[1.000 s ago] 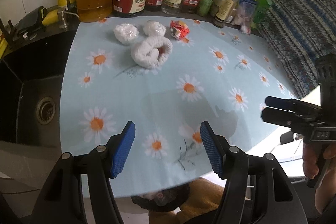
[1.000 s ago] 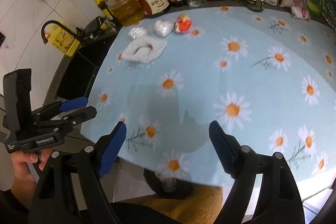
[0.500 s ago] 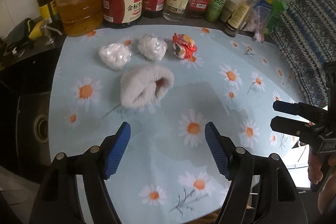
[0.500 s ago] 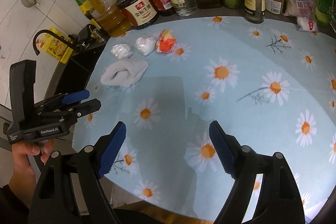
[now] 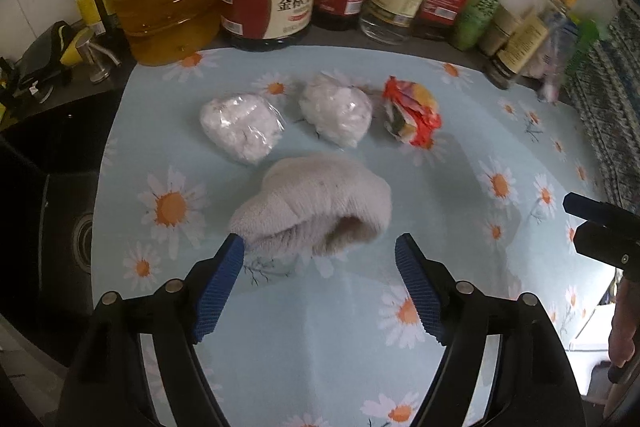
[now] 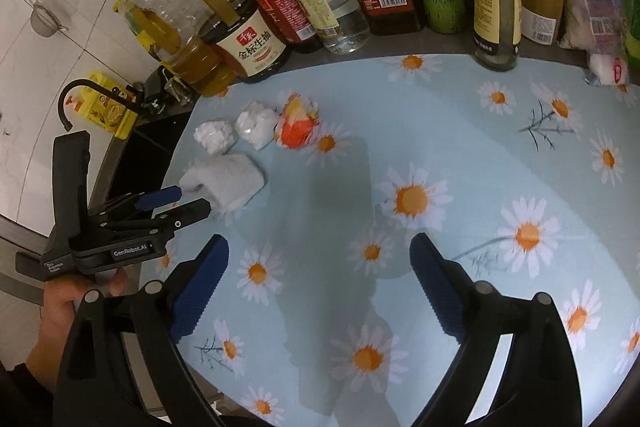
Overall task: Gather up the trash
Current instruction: 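Reach the left tool to the other white knit cloth and grasp it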
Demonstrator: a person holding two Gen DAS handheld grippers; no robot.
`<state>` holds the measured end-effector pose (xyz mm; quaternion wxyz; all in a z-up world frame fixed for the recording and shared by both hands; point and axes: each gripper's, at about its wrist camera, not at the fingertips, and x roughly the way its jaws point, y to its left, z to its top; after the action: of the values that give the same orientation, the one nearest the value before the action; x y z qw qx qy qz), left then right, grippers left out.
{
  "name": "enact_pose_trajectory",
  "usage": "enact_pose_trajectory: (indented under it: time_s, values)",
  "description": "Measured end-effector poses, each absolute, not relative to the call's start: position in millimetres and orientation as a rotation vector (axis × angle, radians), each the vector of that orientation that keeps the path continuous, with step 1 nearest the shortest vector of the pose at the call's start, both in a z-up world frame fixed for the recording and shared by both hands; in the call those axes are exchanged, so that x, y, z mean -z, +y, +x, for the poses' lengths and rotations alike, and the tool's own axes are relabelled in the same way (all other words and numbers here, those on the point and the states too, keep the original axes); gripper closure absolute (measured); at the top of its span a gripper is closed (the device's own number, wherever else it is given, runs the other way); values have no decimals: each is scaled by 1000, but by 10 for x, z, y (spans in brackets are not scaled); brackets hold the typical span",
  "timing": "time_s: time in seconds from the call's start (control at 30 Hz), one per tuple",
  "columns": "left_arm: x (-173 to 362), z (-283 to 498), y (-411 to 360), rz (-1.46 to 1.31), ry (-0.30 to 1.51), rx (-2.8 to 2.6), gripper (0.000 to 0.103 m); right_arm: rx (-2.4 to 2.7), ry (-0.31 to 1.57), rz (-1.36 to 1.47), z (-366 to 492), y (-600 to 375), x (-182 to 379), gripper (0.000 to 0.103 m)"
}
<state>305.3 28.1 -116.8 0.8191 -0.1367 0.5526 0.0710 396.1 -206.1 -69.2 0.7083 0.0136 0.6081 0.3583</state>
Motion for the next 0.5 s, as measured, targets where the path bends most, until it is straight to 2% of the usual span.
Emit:
enact_pose_trajectory:
  time_s: [0.5]
  values:
    - [1284, 3336, 314, -289, 1195, -223, 23, -857, 1364, 18, 4303, -1862, 830, 12]
